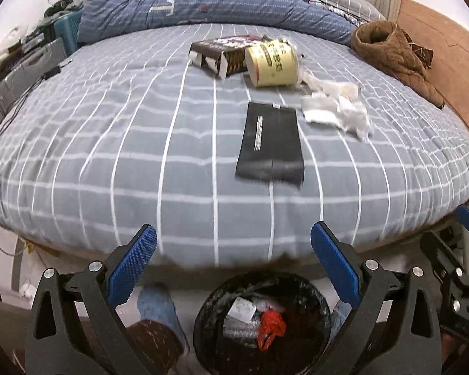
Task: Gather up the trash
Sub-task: 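Move both open grippers back over the bed toward the black sachet and tissues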
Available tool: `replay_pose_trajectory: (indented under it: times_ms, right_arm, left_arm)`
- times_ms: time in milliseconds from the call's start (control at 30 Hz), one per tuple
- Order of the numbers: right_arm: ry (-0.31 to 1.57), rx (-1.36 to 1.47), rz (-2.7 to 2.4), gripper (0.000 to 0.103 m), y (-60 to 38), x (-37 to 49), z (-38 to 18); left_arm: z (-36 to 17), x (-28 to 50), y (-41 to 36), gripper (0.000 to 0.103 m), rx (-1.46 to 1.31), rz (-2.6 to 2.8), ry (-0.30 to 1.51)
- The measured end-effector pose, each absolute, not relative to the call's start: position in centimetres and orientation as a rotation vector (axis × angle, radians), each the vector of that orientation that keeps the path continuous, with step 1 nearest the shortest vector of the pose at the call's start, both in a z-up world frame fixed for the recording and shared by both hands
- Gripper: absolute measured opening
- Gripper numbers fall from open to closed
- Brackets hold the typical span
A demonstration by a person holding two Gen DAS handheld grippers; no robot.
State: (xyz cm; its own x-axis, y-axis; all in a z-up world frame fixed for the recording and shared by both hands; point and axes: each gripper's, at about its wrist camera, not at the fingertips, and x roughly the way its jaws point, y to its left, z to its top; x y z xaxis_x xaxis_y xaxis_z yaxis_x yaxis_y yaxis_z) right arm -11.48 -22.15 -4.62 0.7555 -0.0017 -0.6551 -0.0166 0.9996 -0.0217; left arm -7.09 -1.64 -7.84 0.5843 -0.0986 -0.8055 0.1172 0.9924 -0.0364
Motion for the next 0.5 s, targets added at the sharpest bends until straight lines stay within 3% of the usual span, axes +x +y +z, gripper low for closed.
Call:
replay_pose_trajectory:
  times_ms: [300, 500]
  right_arm:
    - [0.685, -0.021, 0.05, 0.095, -22.5, -7.7, -3.2]
    - [0.706, -0.04, 0.101, 0.085, -22.0, -4.1, -3.4]
  left_arm:
    - [-7.8, -2.3, -3.4, 0.097, 0.037, -0.14, 0.942]
    - [-8.5, 0.1, -4.3, 0.096, 0.06, -0.146, 0.961]
